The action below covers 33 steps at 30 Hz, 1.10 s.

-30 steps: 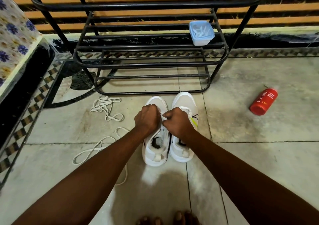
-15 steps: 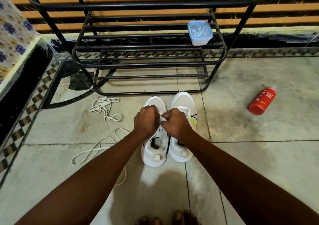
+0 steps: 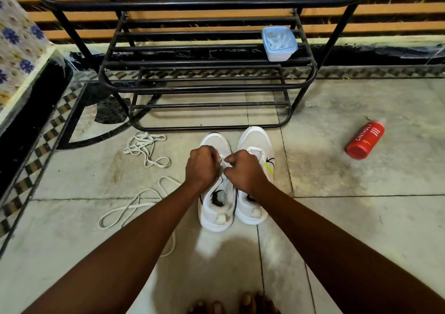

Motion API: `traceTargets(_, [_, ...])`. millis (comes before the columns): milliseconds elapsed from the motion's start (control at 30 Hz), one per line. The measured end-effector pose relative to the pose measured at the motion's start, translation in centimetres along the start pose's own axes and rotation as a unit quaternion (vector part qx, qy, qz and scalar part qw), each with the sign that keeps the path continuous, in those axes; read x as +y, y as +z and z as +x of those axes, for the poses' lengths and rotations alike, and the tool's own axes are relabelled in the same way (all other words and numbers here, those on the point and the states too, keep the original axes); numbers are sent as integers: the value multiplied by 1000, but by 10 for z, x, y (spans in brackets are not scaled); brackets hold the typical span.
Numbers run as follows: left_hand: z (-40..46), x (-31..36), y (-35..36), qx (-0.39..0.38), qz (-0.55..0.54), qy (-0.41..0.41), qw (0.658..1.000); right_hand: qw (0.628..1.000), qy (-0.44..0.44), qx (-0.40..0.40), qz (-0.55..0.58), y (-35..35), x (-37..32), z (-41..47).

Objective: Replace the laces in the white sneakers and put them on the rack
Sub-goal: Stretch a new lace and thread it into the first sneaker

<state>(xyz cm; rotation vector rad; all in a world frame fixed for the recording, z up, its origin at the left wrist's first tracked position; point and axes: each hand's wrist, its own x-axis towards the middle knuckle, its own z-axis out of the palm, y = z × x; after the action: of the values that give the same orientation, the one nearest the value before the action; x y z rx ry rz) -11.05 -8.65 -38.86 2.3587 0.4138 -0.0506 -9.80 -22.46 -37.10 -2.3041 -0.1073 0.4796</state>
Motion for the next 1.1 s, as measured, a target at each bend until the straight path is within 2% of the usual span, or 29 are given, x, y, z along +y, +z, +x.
traceTargets(133, [2, 1, 2, -23, 38, 4, 999, 1000, -4, 7, -1, 0, 1, 1])
traceTargets(267, [0, 5, 4, 2, 21, -11, 1000, 1000, -6, 1, -3, 2, 3, 2])
traceTargets(367, [-1, 11, 3, 14, 10, -52, 998, 1000, -6, -2, -8, 4, 4, 4])
traceTargets(567, [1, 1, 0, 17, -88, -47, 995, 1000, -6, -2, -12, 2, 3, 3])
traceTargets(767, [7, -5, -6, -10, -139, -54, 989, 1000, -11, 9, -10, 2, 2, 1])
traceTargets(867, [5, 3, -5, 5, -105, -64, 992, 1000, -9, 4, -11, 3, 3, 2])
traceTargets(967, [-7, 13, 7, 57, -22, -52, 997, 1000, -6, 3, -8, 3, 5, 3])
traceTargets(1100, [-8, 9, 13, 99, -9, -35, 994, 1000, -7, 4, -11, 5, 6, 3])
